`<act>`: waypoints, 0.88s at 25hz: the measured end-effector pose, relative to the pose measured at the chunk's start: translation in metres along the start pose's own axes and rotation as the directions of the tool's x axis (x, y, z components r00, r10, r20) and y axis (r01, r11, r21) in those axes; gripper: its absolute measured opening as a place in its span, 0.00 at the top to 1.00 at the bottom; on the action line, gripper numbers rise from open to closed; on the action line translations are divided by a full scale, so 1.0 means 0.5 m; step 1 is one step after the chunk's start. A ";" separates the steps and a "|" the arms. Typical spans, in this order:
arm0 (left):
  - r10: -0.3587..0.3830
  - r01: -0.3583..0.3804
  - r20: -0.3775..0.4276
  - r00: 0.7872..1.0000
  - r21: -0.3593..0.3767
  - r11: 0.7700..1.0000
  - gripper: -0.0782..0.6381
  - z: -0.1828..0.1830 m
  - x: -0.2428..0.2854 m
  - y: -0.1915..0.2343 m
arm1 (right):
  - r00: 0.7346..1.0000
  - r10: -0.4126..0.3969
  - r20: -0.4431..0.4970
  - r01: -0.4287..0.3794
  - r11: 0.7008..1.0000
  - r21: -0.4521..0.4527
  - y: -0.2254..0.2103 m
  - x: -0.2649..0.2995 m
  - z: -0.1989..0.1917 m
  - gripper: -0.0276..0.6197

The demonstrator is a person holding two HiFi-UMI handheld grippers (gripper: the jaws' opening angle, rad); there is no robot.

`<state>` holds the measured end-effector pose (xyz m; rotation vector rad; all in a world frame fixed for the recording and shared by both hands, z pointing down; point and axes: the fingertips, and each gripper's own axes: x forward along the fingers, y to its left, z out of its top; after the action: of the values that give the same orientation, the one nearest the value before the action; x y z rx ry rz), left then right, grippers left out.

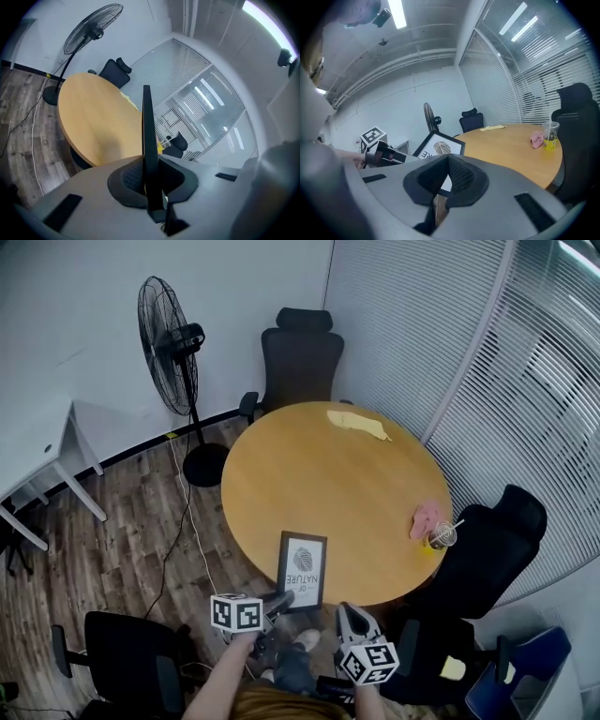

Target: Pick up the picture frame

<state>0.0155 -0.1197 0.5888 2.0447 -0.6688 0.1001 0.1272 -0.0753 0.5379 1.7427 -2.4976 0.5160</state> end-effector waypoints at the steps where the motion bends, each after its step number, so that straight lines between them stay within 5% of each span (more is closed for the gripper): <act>1: 0.001 -0.001 0.003 1.000 0.008 1.000 0.81 0.002 -0.005 -0.004 | 1.000 -0.007 0.005 0.007 1.000 -0.009 0.003 -0.003 0.003 0.94; 22: -0.017 0.010 0.067 0.998 0.099 0.995 0.81 0.021 -0.109 -0.070 | 0.991 -0.063 0.116 0.073 0.994 -0.081 0.059 -0.056 0.046 0.94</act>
<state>-0.0153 -0.0915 0.5382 2.1554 -0.7043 0.0567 0.1137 -0.0478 0.5026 1.8669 -2.4820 0.3095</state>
